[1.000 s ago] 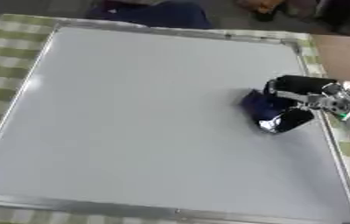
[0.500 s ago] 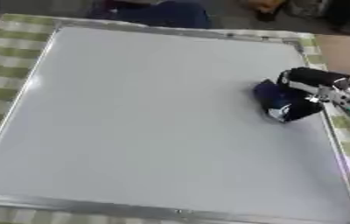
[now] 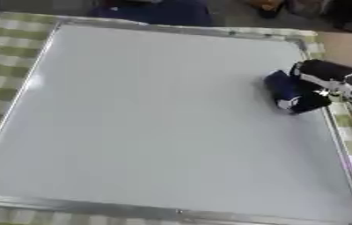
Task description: Wipe the whiteboard clean with a brush.
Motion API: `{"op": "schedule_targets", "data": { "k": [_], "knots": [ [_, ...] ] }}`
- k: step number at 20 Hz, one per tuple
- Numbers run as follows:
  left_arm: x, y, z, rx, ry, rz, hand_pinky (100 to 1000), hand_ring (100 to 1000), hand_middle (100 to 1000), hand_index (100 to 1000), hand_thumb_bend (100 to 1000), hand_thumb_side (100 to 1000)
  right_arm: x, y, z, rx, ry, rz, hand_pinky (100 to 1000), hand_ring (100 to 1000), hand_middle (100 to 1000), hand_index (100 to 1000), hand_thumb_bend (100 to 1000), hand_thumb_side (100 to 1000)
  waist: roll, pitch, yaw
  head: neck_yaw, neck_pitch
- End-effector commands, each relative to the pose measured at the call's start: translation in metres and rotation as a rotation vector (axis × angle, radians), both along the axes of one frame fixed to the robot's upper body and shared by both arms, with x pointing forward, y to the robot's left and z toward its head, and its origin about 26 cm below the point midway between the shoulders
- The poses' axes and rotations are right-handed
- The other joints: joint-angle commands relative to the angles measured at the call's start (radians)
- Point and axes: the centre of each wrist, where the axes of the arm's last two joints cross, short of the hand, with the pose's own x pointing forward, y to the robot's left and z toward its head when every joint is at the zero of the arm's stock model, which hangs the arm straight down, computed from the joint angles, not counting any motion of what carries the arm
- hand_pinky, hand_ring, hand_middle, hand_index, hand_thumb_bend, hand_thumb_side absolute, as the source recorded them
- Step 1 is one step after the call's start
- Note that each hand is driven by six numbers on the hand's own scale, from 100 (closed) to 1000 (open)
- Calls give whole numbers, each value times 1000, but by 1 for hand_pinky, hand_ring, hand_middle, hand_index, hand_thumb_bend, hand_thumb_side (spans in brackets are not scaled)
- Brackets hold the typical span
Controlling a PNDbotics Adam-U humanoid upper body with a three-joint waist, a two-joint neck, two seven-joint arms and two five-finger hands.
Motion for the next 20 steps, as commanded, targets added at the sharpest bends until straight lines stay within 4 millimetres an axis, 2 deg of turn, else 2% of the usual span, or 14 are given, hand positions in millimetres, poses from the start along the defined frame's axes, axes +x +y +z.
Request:
{"op": "schedule_targets", "data": {
  "k": [1, 10, 15, 20],
  "knots": [
    [-3, 2, 9, 16, -33, 2, 540, 631, 590, 534, 100, 1000, -3, -10, 9, -39, -8, -29, 199, 304, 150, 288, 100, 584, 3, -15, -1, 1, -12],
    [-3, 2, 9, 14, -31, 1, 541, 631, 591, 536, 100, 998, -5, 3, 8, -63, 3, 32, 195, 306, 151, 290, 100, 581, 0, -21, -5, 1, -13],
    [-3, 1, 10, 12, -31, -3, 542, 632, 591, 537, 100, 996, -9, 27, 3, -107, 51, 138, 193, 308, 152, 290, 100, 579, -1, -26, -6, -5, -14],
    [-3, 1, 10, 11, -29, -5, 542, 631, 591, 537, 102, 996, -17, 51, 7, -144, 89, 237, 194, 311, 155, 292, 100, 578, -3, -30, -6, -9, -11]
  ]
}}
